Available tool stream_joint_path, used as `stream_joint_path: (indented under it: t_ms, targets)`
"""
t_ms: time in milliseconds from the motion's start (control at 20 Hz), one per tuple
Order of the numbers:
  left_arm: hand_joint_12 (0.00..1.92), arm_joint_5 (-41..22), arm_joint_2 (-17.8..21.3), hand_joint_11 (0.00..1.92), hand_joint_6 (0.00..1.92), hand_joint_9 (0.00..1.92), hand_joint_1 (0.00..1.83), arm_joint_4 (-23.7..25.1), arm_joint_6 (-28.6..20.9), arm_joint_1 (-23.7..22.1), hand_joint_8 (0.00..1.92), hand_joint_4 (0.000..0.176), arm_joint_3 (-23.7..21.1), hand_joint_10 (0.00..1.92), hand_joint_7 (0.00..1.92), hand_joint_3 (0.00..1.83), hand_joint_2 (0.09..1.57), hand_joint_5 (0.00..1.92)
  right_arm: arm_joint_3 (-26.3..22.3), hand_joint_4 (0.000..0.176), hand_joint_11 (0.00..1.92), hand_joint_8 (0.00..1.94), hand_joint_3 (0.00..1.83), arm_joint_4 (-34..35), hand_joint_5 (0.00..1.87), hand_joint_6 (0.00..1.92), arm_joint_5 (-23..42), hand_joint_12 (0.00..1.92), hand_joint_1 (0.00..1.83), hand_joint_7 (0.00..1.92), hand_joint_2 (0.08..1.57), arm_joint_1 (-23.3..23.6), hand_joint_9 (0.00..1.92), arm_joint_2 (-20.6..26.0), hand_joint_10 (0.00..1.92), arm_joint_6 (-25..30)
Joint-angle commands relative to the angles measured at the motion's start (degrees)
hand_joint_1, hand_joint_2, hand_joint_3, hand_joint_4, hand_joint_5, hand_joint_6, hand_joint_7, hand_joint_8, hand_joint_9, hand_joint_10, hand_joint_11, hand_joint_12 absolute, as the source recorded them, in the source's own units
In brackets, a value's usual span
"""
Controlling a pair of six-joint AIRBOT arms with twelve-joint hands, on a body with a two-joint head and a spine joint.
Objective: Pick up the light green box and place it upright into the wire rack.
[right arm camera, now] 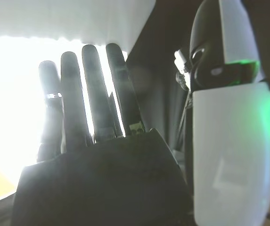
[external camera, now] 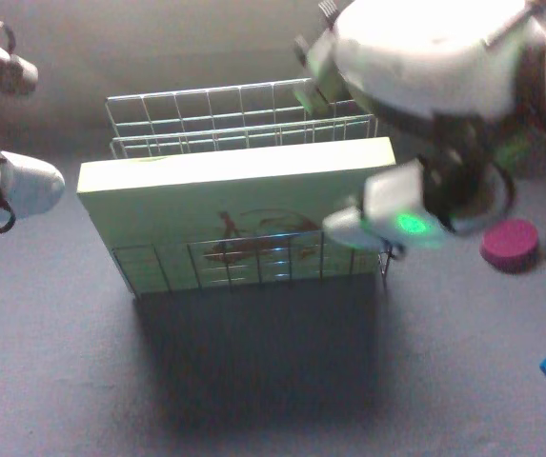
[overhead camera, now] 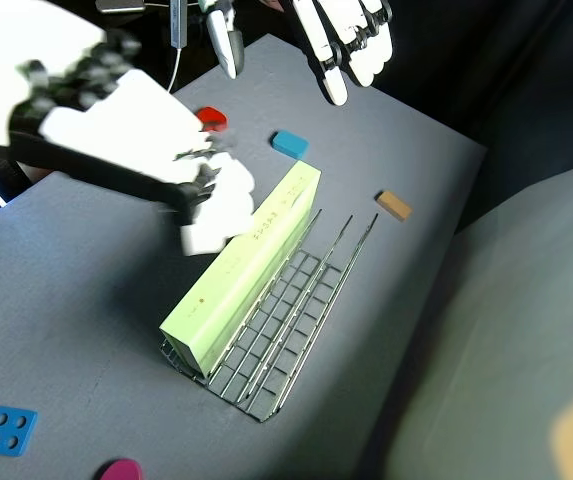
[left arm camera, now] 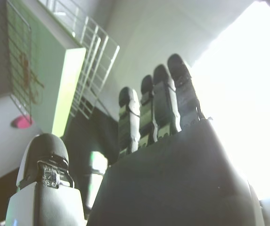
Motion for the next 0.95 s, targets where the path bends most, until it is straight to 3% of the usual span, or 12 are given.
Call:
stream_joint_path:
  t_ms: [0,50,100,150,200,300,400,450,500,550,600,900]
  targets:
    - [1.24,-2.1,-0.1,0.24,0.28,0.58,0.41,3.9,0.3,-0.6,0.36,0.0,-0.5,0.55,0.63,0.0,1.19,0.69,-1.1,0.0,0.61,0.51,0.0,-3.9,0.77,0.58,0.3,1.78,0.73,0.76,1.05,0.1,0.57,0.9,1.42,0.7]
    - [1.39,-2.1,-0.1,0.43,0.87,0.57,0.46,3.8,0.3,-0.6,0.95,0.0,-0.7,1.12,0.57,0.0,1.17,0.62,-2.6,0.0,0.77,0.94,0.0,-3.7,0.69,1.07,-0.1,1.83,0.74,0.74,1.07,-0.8,0.67,2.5,1.64,2.0]
    - [1.62,-2.1,-0.1,0.54,1.3,0.58,0.5,3.8,0.3,-0.6,1.37,0.0,-0.8,1.55,0.55,0.0,1.16,0.59,-3.7,0.0,0.88,1.27,0.0,-3.7,0.66,1.38,-0.5,1.9,0.74,0.74,1.08,-1.5,0.77,3.6,1.81,3.2]
    - [1.86,-2.1,-0.1,0.67,1.69,0.64,0.56,3.7,0.3,-0.7,1.72,0.0,-0.9,1.85,0.59,0.0,1.17,0.6,-4.8,0.0,1.06,1.62,0.0,-3.7,0.67,1.66,-0.6,1.92,0.75,0.79,1.1,-2.3,0.95,4.7,1.9,4.6]
    - [1.92,-2.1,-0.2,0.89,1.91,0.87,0.61,3.7,0.3,-0.8,1.91,0.0,-0.9,1.92,0.77,0.0,1.18,0.74,-6.0,0.0,1.42,1.93,0.0,-3.7,0.72,1.91,-0.7,1.92,0.78,0.93,1.12,-3.4,1.2,5.6,1.92,6.1]
    - [1.92,-1.6,-0.2,1.13,1.92,1.13,0.59,3.7,0.2,-0.9,1.92,0.0,-1.0,1.92,1.05,0.0,1.19,1.01,-7.6,0.0,1.79,1.94,0.01,-4.7,0.99,1.92,-0.7,1.92,0.76,1.23,1.18,-6.3,1.57,6.7,1.92,8.7]
    - [1.92,-1.3,-0.2,1.4,1.92,1.37,0.53,3.7,0.3,-0.8,1.92,0.0,-1.2,1.92,1.33,0.01,1.24,1.26,-7.9,0.0,1.9,1.94,0.01,-7.4,1.23,1.92,-0.3,1.92,0.68,1.48,1.3,-8.5,1.7,6.9,1.92,10.6]
    - [1.92,-1.2,-0.2,1.5,1.92,1.45,0.48,3.7,0.4,-0.7,1.92,0.0,-1.3,1.92,1.39,0.02,1.29,1.31,-7.8,0.137,1.89,1.94,0.0,-7.7,1.3,1.92,0.1,1.92,0.64,1.51,1.36,-9.8,1.69,7.2,1.92,11.3]
    - [1.92,-1.1,-0.2,1.5,1.92,1.45,0.48,3.7,0.4,-0.6,1.92,0.0,-1.4,1.92,1.39,0.02,1.29,1.31,-7.8,0.137,1.89,1.94,0.0,-8.4,1.3,1.92,0.2,1.92,0.64,1.51,1.36,-10.5,1.69,7.2,1.92,11.7]
    - [1.92,-1.0,-0.2,1.57,1.92,1.48,0.45,3.7,0.4,-0.7,1.92,0.0,-1.5,1.92,1.42,0.02,1.33,1.32,-7.8,0.168,1.89,1.94,0.01,-9.4,1.33,1.92,0.3,1.92,0.61,1.52,1.4,-11.0,1.69,7.1,1.92,12.5]
    - [1.92,-0.9,-0.2,1.6,1.92,1.5,0.42,3.7,0.3,-0.7,1.92,0.0,-1.5,1.92,1.43,0.02,1.36,1.33,-7.8,0.176,1.89,1.94,0.01,-10.1,1.33,1.92,0.5,1.92,0.65,1.51,1.43,-11.1,1.69,7.1,1.92,13.0]
    - [1.92,-0.3,-0.3,1.59,1.92,1.48,0.44,3.7,0.1,-1.2,1.92,0.0,-1.7,1.92,1.42,0.01,1.39,1.31,-7.9,0.176,1.88,1.94,0.0,-11.8,1.25,1.92,1.9,1.92,0.7,1.48,1.42,-11.9,1.69,8.7,1.92,12.7]
